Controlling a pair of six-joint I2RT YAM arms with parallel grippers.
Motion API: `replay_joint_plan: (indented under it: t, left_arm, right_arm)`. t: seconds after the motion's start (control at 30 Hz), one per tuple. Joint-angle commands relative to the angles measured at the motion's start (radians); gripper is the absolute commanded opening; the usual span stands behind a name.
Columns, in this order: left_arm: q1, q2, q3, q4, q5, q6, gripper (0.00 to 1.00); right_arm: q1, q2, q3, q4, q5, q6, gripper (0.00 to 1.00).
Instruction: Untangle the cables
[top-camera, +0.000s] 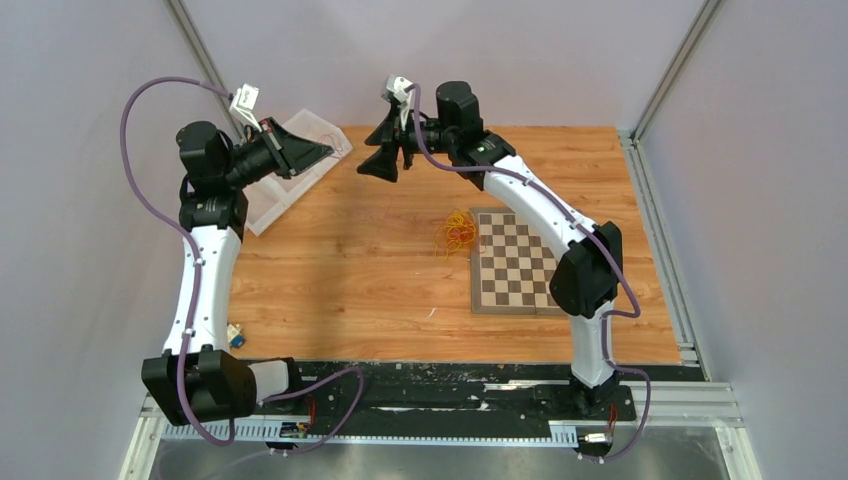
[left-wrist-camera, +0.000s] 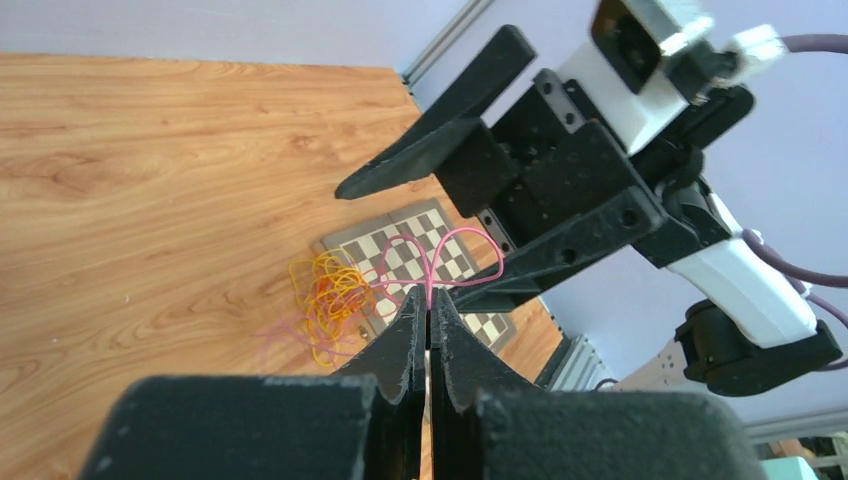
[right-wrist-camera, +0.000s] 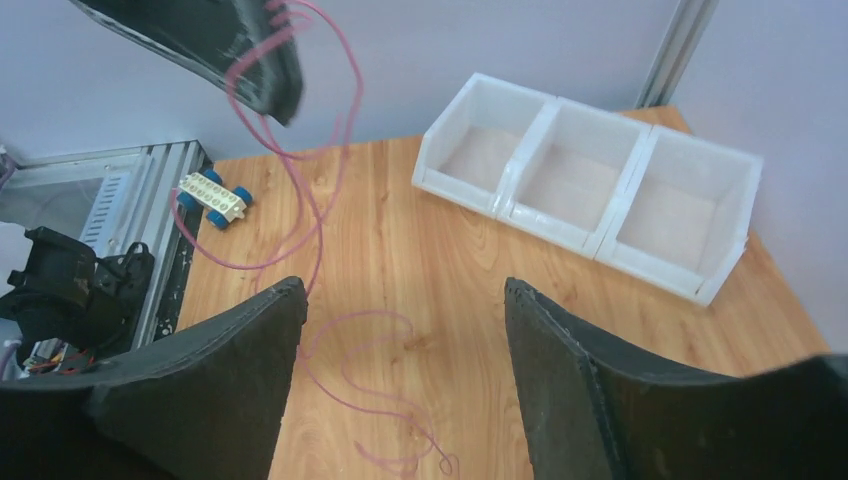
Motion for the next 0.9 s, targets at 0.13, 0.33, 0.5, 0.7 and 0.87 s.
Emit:
replay_joint_plan:
  t: [0.13, 0.33, 0.5, 0.7, 0.87]
  left_arm:
    - [0.006, -0.045, -0.022, 0.077, 0.002, -0.044, 0.01]
    - [0.006, -0.046, -0.022, 0.081, -0.002, -0.050, 0.01]
    - [0.007, -0.055, -0.034, 0.080, 0.017, -0.047, 0.01]
    - [0.087, -0.131, -0.104, 0.031, 0.205, 0.066, 0.12]
    - [0.267, -0.159, -0.126, -0.450, 0.304, 0.590, 0.70]
  right_arm:
    - [0.003, -0.027, -0.032, 0.029, -0.078, 0.054, 0.76]
    - [0.032, -0.001, -0.039, 0.036, -0.098, 0.064, 0.66]
    - [0.045, 0.012, -0.033, 0.041, -0.005, 0.044, 0.15]
    - [0.028, -0.017, 0.034, 0.044, 0.187, -0.109, 0.00]
    - [0.000, 0.049, 0.248, 0.058, 0.244, -0.155, 0.00]
